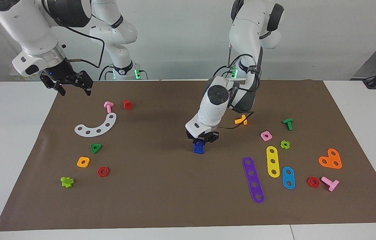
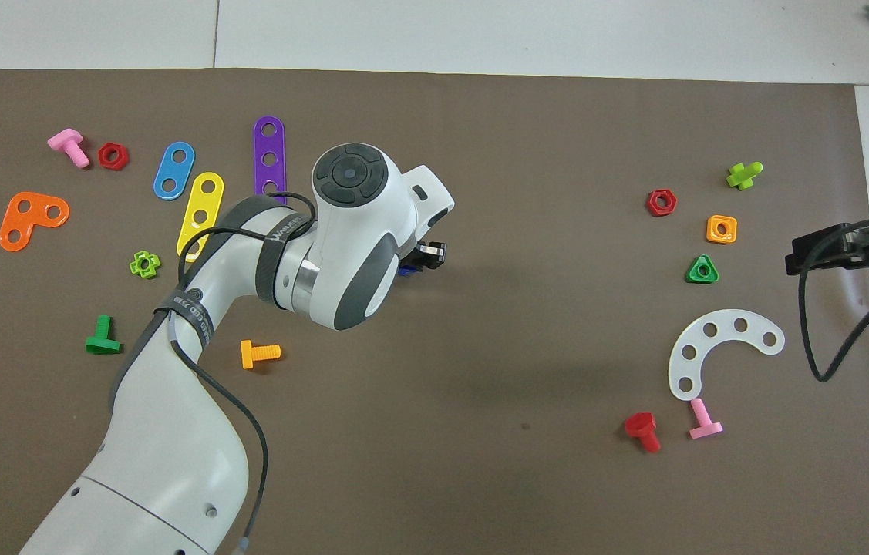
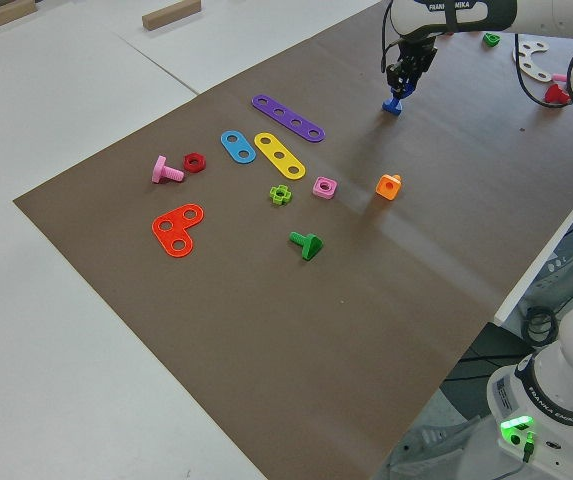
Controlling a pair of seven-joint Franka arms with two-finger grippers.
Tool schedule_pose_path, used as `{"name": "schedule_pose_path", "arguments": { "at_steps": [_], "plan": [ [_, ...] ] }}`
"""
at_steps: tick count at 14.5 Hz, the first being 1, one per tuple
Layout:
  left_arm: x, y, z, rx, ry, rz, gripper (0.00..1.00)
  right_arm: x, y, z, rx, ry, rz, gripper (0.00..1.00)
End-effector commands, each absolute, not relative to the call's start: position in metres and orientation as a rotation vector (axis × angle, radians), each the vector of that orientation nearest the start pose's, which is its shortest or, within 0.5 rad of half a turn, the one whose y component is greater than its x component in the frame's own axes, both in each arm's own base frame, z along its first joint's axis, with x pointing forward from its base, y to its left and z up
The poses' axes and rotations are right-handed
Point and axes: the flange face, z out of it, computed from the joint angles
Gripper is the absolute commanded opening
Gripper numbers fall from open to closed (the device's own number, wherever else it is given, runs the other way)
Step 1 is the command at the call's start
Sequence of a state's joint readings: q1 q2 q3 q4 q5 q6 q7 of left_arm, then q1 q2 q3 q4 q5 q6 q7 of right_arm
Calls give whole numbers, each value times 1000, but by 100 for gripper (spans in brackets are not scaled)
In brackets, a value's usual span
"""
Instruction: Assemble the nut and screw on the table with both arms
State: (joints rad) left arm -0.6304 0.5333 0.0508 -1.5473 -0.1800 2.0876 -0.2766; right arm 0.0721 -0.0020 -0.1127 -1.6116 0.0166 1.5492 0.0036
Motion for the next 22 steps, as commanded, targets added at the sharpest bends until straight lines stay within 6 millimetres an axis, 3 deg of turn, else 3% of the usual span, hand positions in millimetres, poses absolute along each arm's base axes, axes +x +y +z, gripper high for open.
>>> {"name": "schedule_pose_path", "arguments": {
  "at_steps": [1,7,18,19,21,22],
  "plan": [
    [569,-393,339,-3235,342,78,37,542,-22,607,-3119,24,85,100],
    [573,-390,340,-3228,341,60,36,542,-25,607,-3118,29,85,100],
    [560,-396,325,-3205,365,36,37,542,-26,606,-3118,22,87,100],
    [560,-395,324,-3190,378,31,39,542,-26,606,-3118,22,87,100],
    [561,-395,325,-3194,379,13,68,542,-26,606,-3118,22,87,100],
    [561,-395,324,-3196,379,3,77,542,-26,606,-3118,22,87,100]
  ]
}}
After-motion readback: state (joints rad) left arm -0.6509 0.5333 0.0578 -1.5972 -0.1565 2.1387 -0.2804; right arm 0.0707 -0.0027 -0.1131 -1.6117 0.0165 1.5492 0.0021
